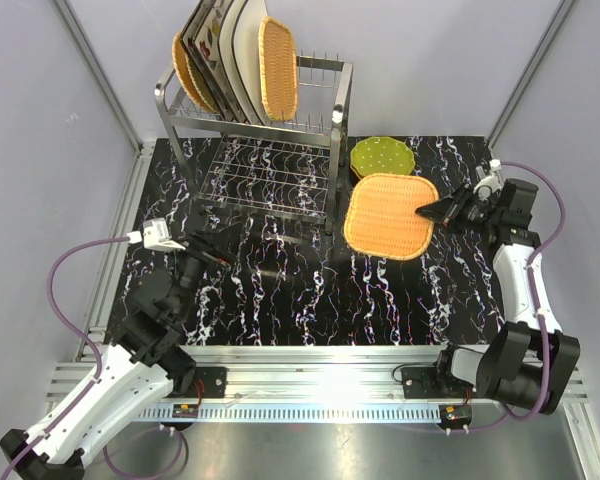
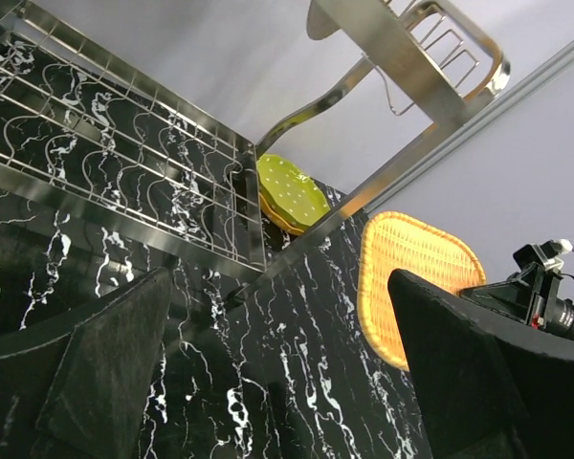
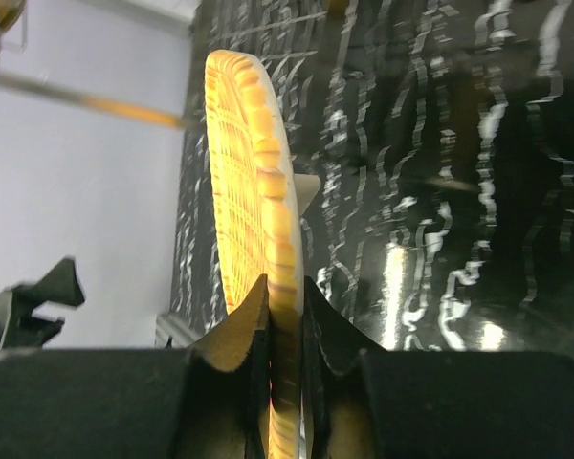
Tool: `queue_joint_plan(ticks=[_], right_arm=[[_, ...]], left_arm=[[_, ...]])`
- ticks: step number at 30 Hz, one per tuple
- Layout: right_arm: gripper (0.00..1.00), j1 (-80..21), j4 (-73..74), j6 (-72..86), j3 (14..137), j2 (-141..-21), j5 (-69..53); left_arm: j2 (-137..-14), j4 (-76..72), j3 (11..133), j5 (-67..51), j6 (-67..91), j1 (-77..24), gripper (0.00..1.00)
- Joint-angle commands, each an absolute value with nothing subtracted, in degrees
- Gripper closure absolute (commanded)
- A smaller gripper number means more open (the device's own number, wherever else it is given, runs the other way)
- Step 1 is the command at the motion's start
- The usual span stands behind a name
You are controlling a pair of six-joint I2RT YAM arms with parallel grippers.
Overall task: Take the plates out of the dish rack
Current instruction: Place the plate on the table
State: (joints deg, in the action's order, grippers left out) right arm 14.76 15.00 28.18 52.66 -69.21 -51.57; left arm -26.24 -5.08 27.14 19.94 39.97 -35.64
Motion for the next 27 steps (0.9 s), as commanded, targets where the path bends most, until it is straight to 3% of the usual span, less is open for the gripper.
queue_joint_plan(ticks=[1,27], right_arm=[[1.00,17.1,13.6,27.2,55.7,-70.7,-50.5],[1.00,22.5,7.4,40.0,68.2,-94.6,-29.0]], left_arm=[[-25.4,-6.2,26.0,22.8,38.7,-35.2,0.01],[-25.0,-4.0,25.3,24.5,37.6,-34.1,0.01]])
